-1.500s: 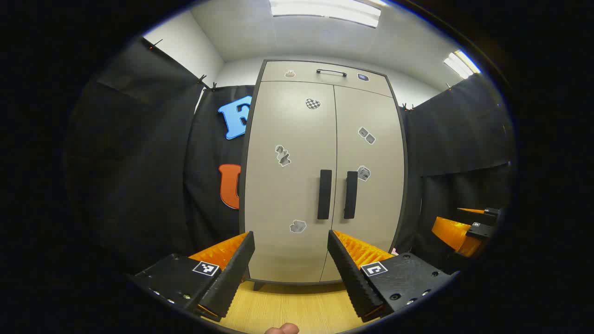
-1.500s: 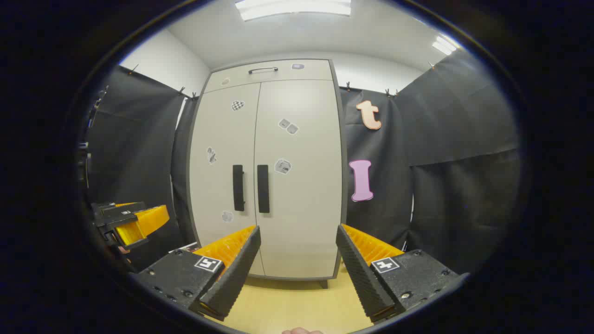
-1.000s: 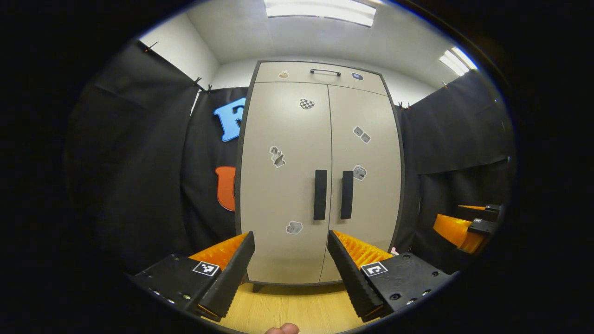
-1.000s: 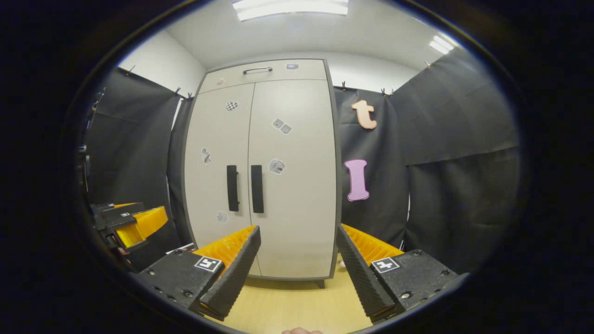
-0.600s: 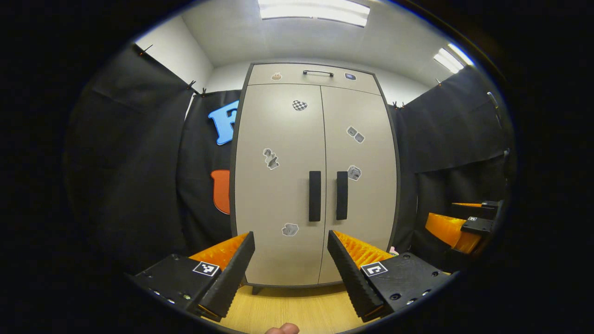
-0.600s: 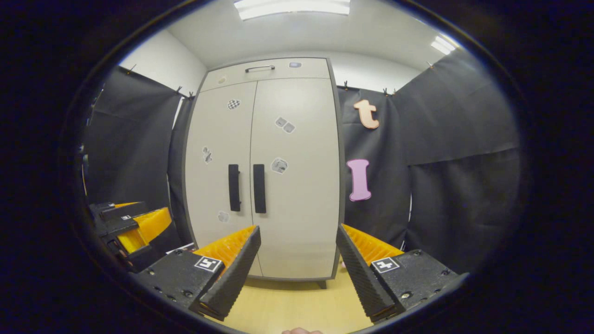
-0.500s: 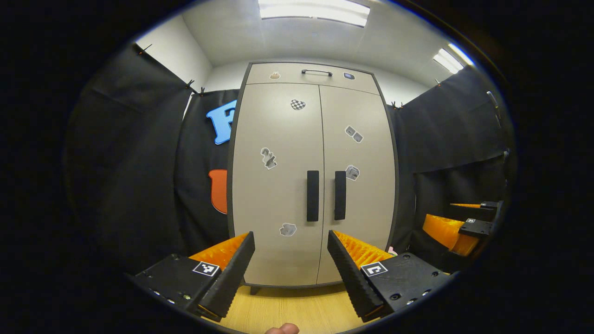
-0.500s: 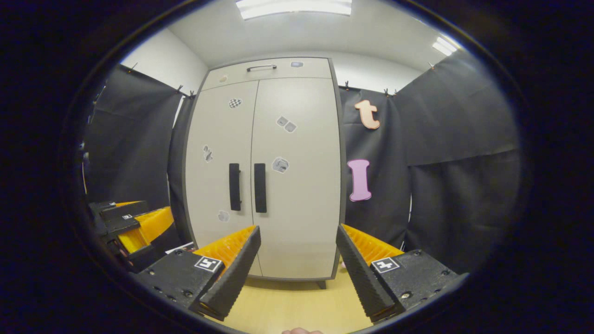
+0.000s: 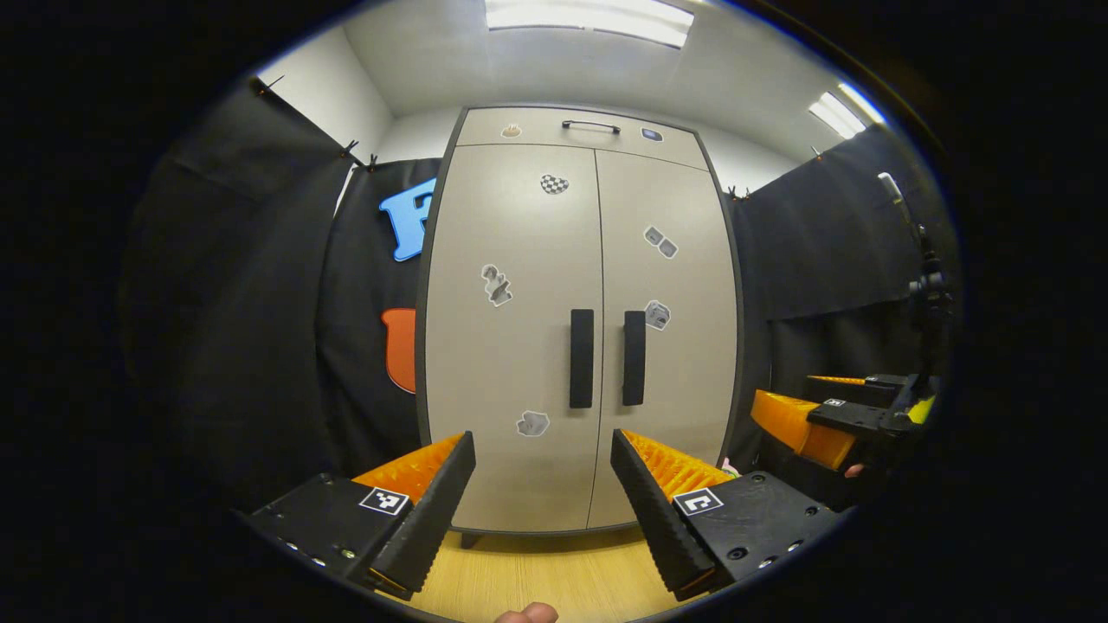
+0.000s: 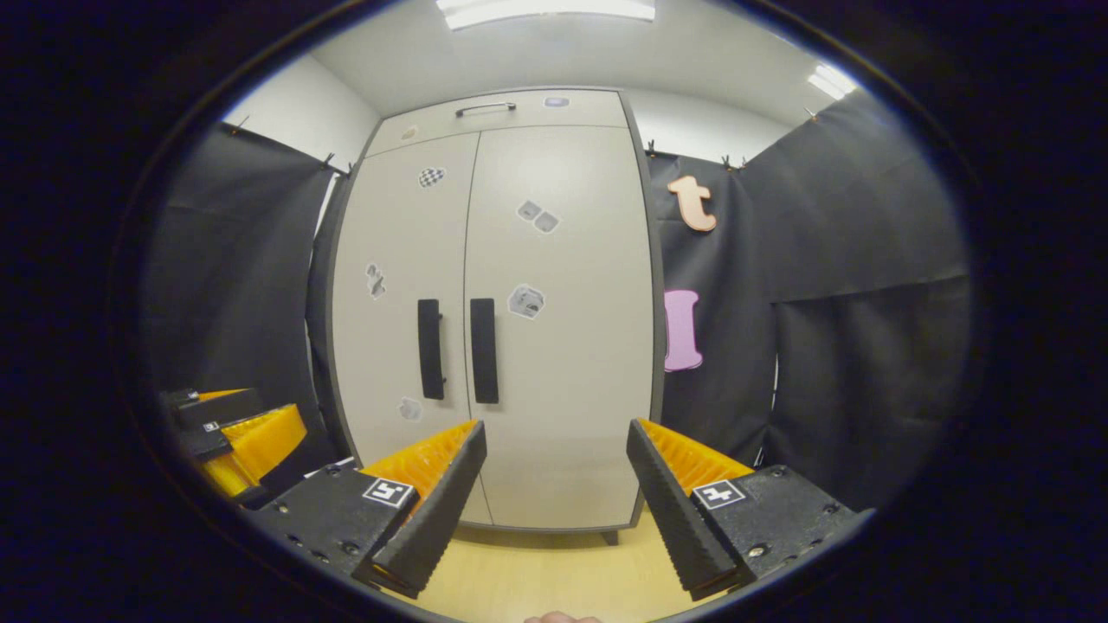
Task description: Open the right door of the double-door shoe cabinet with the right hand, and open the left door with the left hand.
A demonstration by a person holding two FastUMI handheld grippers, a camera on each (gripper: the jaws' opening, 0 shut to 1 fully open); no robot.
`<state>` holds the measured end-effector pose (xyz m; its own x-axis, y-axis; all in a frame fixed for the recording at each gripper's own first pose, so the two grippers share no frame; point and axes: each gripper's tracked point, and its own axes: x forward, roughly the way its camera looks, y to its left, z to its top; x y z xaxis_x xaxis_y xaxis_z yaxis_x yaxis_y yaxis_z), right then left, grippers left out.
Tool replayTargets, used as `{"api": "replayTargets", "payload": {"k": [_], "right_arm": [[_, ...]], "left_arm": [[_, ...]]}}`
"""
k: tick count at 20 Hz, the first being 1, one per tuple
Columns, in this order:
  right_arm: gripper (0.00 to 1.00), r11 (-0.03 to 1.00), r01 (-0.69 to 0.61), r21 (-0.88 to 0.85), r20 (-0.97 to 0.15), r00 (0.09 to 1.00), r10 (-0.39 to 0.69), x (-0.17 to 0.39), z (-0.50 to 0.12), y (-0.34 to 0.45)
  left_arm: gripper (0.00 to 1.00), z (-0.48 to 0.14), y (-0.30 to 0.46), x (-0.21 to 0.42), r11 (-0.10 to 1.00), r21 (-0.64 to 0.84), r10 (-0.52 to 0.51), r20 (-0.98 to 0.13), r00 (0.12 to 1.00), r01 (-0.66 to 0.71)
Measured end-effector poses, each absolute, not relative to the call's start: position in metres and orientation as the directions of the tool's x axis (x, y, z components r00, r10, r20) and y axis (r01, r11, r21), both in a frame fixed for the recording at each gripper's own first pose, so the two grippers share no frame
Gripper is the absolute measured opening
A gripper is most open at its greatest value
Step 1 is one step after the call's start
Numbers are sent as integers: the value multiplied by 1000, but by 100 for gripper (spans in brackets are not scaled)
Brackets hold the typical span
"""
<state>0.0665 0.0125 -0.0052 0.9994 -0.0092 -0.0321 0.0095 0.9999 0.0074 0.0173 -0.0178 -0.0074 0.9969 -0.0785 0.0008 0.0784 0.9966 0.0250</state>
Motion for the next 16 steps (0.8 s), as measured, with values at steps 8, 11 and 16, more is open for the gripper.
{"api": "replayTargets", "payload": {"k": [8, 11, 16], "right_arm": [[100, 1000, 10, -23, 24, 1000, -10, 136, 18, 36], [100, 1000, -16, 15, 5, 1000, 16, 172, 15, 49], [100, 998, -35, 60, -47, 998, 38, 226, 5, 63]], "left_arm": [[95, -9, -9, 13, 996, 11, -86, 0, 996, 86], [95, -11, -5, 8, 996, 17, -91, -4, 996, 91], [95, -11, 10, 5, 997, 14, -77, -2, 997, 77]]}}
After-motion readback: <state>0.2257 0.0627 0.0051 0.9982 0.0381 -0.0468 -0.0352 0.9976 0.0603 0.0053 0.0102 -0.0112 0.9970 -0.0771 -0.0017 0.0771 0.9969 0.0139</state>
